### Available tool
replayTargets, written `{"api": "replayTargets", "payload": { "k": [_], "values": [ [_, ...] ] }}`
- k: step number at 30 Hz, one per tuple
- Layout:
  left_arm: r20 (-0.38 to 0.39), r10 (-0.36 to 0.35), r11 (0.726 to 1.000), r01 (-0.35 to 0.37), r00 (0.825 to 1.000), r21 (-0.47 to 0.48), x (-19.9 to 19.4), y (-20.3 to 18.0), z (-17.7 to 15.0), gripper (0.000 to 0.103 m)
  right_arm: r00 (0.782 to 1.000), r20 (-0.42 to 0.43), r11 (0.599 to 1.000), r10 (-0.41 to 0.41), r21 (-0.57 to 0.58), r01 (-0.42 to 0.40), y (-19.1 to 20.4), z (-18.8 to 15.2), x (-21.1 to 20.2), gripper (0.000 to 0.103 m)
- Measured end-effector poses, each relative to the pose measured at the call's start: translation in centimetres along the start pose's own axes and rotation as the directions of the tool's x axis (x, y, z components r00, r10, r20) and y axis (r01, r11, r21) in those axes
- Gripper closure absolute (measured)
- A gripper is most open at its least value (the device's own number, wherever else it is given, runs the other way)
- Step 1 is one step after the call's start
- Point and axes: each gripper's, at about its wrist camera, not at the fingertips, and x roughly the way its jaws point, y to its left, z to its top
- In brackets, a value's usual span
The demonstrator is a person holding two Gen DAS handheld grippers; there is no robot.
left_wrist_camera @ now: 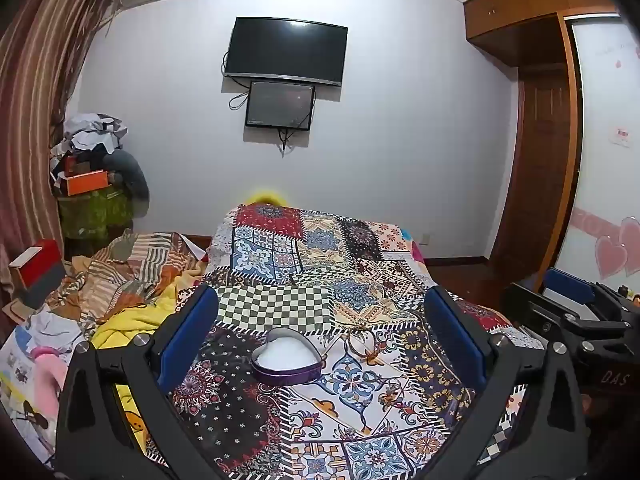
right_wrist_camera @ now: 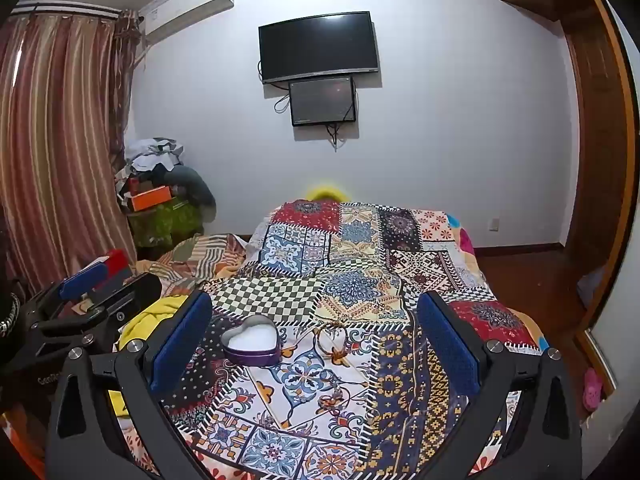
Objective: Organize jewelry
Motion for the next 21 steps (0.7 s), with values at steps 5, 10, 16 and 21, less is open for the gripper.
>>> {"api": "replayTargets", "payload": {
  "k": [5, 10, 16, 21],
  "values": [
    [-0.009, 0.003, 1.000, -0.003, 1.000, -0.006, 0.20, -0.25, -0.07, 0.000, 1.000, 0.002, 1.000, 0.000, -0.001, 0.000, 0.02, 0.03, -0.04, 0.001],
    [-0.009, 0.005, 1.000, -0.006, 1.000, -0.013, -0.07, -0.05, -0.13, 0.000, 1.000, 0.001, 1.000, -0.001, -0.002, 0.001, 0.06, 0.01, -0.05, 0.001],
    [-0.014, 0.016, 1.000, -0.016, 1.000, -0.014, -0.23, 0.17, 0.16, 0.000, 1.000, -0.003, 1.000, 0.000, 0.000, 0.000, -0.07, -0.25, 0.07, 0.001],
    [-0.018, 0.024, 1.000, -0.024, 1.000, -0.018, 0.13, 0.44, 0.02, 0.000, 1.000, -0.003, 1.000, 0.001, 0.001, -0.001, -0.14, -0.03, 0.05, 0.001]
  ]
}}
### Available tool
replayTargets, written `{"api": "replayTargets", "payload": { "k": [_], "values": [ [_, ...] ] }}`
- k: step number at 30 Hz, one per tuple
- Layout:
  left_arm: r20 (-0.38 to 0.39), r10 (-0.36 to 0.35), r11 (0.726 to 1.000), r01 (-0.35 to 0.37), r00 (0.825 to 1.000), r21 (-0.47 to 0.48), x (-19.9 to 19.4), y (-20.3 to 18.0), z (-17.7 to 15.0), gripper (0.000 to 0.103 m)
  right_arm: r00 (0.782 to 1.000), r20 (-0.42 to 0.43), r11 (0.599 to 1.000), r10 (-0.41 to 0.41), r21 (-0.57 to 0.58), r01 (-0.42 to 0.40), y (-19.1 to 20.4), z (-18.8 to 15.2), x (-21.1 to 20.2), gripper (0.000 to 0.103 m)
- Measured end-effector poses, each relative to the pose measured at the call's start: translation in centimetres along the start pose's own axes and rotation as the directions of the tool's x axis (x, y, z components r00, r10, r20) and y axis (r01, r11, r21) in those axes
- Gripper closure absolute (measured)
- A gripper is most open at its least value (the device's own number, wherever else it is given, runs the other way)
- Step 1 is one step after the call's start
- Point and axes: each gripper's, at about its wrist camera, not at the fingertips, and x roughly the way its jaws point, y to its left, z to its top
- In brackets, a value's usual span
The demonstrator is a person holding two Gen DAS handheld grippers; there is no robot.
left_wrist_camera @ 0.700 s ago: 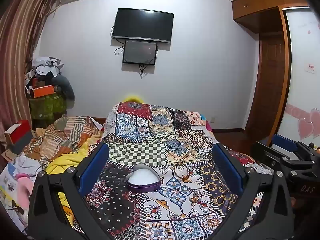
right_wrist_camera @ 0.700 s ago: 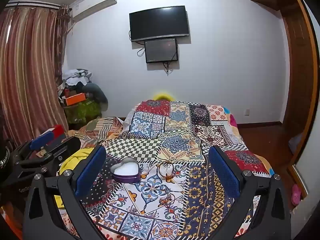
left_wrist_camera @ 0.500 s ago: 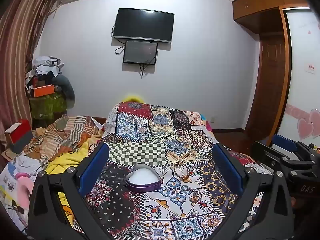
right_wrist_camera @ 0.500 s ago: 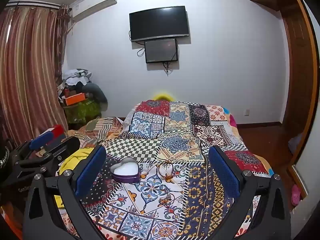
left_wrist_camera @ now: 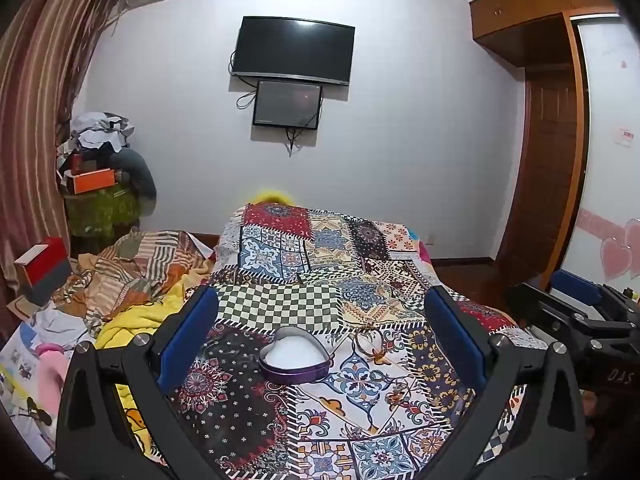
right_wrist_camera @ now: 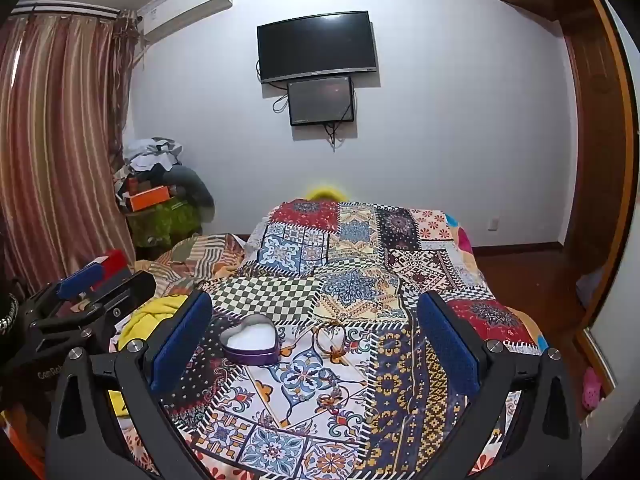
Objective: Organize jewelry
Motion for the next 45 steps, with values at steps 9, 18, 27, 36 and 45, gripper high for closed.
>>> {"api": "replayTargets", "payload": {
  "k": [9, 18, 27, 36, 45],
  "values": [
    [0.000, 0.000, 1.000, 0.000, 1.000, -0.004, 0.02, 0.25, -0.09, 0.000, 1.000, -0.001, 1.000, -0.001, 0.001, 0.001, 0.05, -0.10, 0.00, 0.001],
    [-0.001, -0.003, 1.000, 0.003, 1.000, -0.002, 0.01, 0.18, -0.09, 0.000, 1.000, -0.003, 1.000, -0.001, 0.002, 0.001, 0.08, -0.07, -0.01, 0.001],
    [-0.002, -0.005, 1.000, 0.005, 1.000, -0.002, 0.00, 0.11, -0.17, 0.000, 1.000, -0.005, 1.000, -0.001, 0.004, 0.001, 0.01, -0.29, -0.03, 0.001],
    [-0.006, -0.007, 1.000, 0.007, 1.000, -0.003, -0.01, -0.02, -0.18, 0.000, 1.000, -0.007, 1.000, -0.002, 0.004, 0.002, -0.03, -0.33, 0.01, 0.001],
    [-0.007, -0.006, 1.000, 0.006, 1.000, -0.004, -0.04, 0.06, -0.20, 0.000, 1.000, -0.008, 1.000, -0.001, 0.004, 0.001, -0.05, -0.34, 0.04, 0.001]
  ]
}}
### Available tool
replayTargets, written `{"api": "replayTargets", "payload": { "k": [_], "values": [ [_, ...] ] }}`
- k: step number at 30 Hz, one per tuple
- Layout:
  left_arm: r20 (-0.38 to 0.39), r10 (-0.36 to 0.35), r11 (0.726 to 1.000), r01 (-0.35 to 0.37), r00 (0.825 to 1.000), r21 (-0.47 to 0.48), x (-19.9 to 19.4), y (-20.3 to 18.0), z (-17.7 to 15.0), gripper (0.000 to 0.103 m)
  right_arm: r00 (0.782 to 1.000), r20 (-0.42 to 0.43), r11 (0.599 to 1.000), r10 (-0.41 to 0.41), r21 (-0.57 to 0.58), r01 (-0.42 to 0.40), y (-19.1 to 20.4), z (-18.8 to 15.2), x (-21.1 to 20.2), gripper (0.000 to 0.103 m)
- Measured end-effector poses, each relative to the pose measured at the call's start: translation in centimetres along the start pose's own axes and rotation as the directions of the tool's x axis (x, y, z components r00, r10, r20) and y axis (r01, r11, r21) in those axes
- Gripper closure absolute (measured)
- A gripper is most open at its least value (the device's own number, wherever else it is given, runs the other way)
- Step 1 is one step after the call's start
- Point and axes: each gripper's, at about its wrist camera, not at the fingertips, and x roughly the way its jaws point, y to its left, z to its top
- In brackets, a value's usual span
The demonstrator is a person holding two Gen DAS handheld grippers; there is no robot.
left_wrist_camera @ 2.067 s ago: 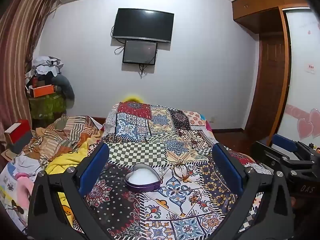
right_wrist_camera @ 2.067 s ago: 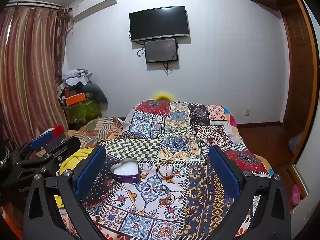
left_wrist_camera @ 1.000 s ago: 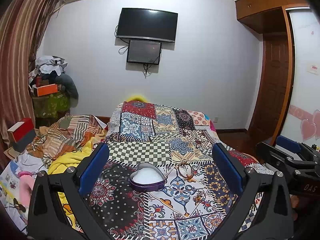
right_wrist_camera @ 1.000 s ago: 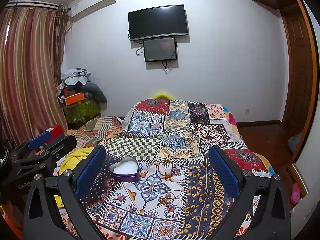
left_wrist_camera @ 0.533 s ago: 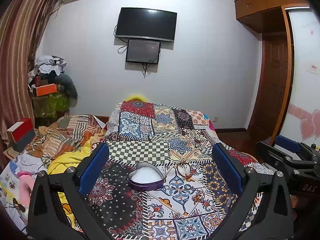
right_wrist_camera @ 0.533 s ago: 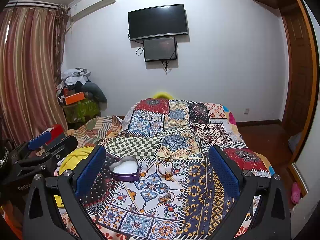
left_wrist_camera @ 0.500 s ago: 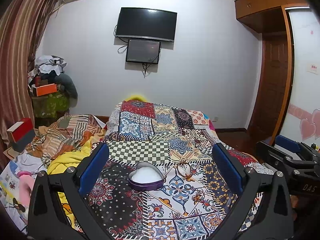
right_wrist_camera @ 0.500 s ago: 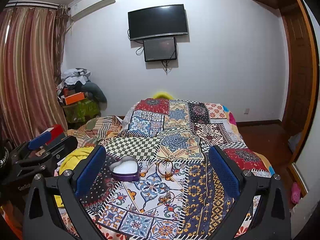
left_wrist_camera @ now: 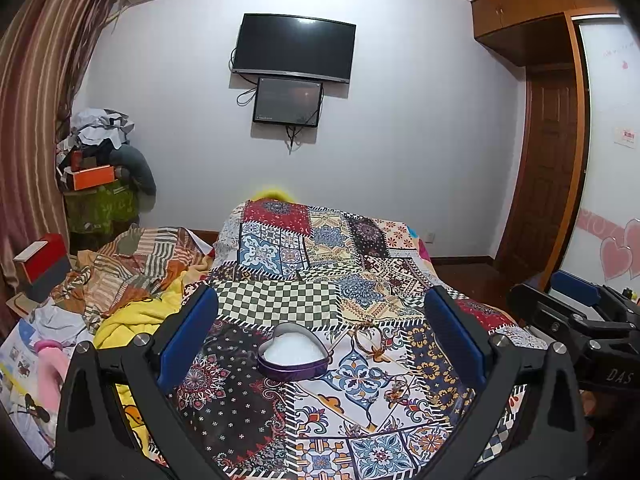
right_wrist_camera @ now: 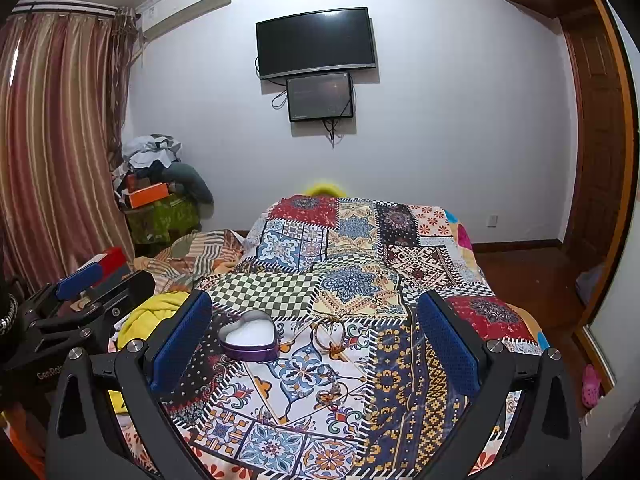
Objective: Organize jewelry
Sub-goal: 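Reach the right gripper to a silver earring and close on it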
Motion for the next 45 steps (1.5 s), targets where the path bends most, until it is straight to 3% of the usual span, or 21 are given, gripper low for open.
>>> {"api": "replayTargets", "payload": {
  "k": [17, 32, 38, 40, 45],
  "values": [
    [-0.007, 0.005, 1.000, -0.005, 1.000, 0.000, 0.3, 0.1, 0.0, 0.000, 1.000, -0.017, 1.000, -0.018, -0.001, 0.018, -0.5, -0.2, 0.4, 0.001],
    [-0.131, 0.029, 0.999, -0.031, 0.991, -0.013, 5.3, 0.2, -1.4, 0.000, 0.980, -0.176, 0.996, -0.091, 0.007, 0.093, -4.1, -2.5, 4.6, 0.001],
    [-0.232, 0.039, 0.999, -0.040, 0.972, 0.004, 8.4, 0.1, -3.3, 0.000, 0.957, -0.270, 0.995, -0.104, -0.014, 0.104, -5.1, -4.7, 6.6, 0.002],
    [-0.273, 0.024, 1.000, -0.023, 0.962, 0.008, 9.5, 0.1, -4.1, 0.000, 0.950, -0.295, 0.994, -0.104, -0.013, 0.105, -5.5, -5.3, 7.0, 0.007],
    [-0.429, -0.027, 1.000, 0.025, 0.903, -0.008, 12.9, 0.3, -7.3, 0.014, 0.928, -0.364, 0.995, -0.072, 0.041, 0.094, -7.2, -6.6, 8.4, 0.019]
  ]
}}
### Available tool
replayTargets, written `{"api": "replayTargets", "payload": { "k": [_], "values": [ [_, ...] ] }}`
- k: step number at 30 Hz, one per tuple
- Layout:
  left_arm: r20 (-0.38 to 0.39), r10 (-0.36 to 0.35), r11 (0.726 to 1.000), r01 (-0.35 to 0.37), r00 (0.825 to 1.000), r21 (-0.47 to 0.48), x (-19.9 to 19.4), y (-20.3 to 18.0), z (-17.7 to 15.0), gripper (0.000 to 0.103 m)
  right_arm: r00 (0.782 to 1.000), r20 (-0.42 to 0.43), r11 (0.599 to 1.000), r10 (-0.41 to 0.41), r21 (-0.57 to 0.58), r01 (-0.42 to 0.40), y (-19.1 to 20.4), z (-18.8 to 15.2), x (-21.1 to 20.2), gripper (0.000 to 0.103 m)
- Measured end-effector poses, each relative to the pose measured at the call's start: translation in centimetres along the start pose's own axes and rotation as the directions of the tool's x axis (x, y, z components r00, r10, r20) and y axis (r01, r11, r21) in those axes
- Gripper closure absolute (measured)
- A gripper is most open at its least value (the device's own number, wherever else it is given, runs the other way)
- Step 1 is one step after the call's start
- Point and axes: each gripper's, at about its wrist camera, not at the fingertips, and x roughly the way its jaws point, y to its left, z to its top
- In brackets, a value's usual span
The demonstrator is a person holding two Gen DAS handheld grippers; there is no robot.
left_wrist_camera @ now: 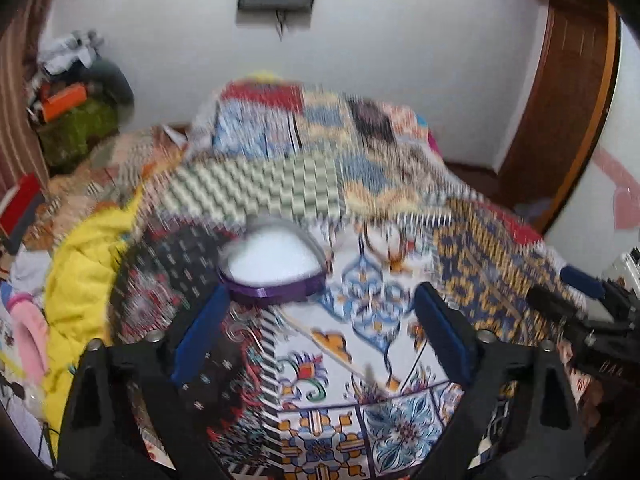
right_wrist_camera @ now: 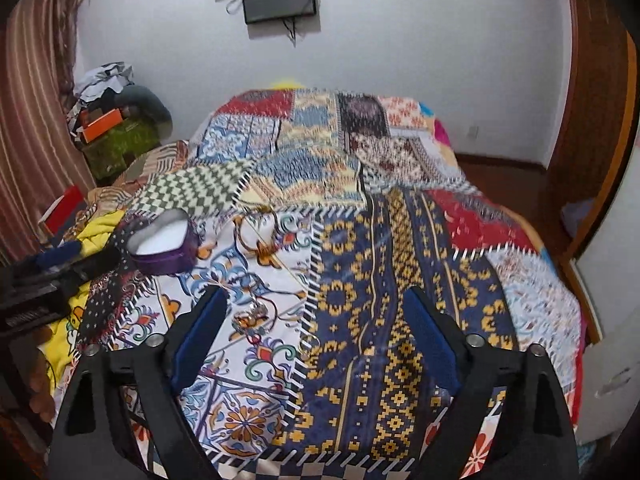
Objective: Organize jewelry
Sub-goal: 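Reach the right gripper to a silver earring and close on it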
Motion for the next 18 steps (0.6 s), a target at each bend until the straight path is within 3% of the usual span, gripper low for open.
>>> {"api": "replayTargets", "payload": {
  "k": [5, 9, 13, 16, 18],
  "values": [
    [-0.126, -0.041, 0.999, 0.040, 0.991, -0.010, 3.2, 0.1, -1.7, 0.019, 0.999, -0.036, 0.999, 0.028, 0.018, -0.027, -0.7, -0.5, 0.9, 0.029],
    [-0.182, -0.078, 0.997, 0.079, 0.980, 0.000, 4.2, -0.4, -2.8, 0.023, 0.996, -0.068, 0.998, 0.063, 0.008, -0.063, -0.5, -0.9, 1.6, 0.041],
    [-0.234, -0.094, 0.994, 0.106, 0.968, 0.041, 4.8, -1.4, -3.9, 0.038, 0.991, -0.093, 0.995, 0.099, -0.001, -0.099, 0.0, -1.3, 2.3, 0.050],
    [-0.276, -0.106, 0.990, 0.128, 0.955, 0.062, 4.9, -1.8, -4.7, 0.054, 0.989, -0.099, 0.994, 0.109, -0.005, -0.110, 0.2, -1.5, 2.5, 0.051],
    [-0.286, -0.111, 0.988, 0.137, 0.952, 0.070, 5.0, -1.9, -5.0, 0.057, 0.988, -0.103, 0.993, 0.113, -0.001, -0.114, 0.2, -1.5, 2.6, 0.051]
  ]
}}
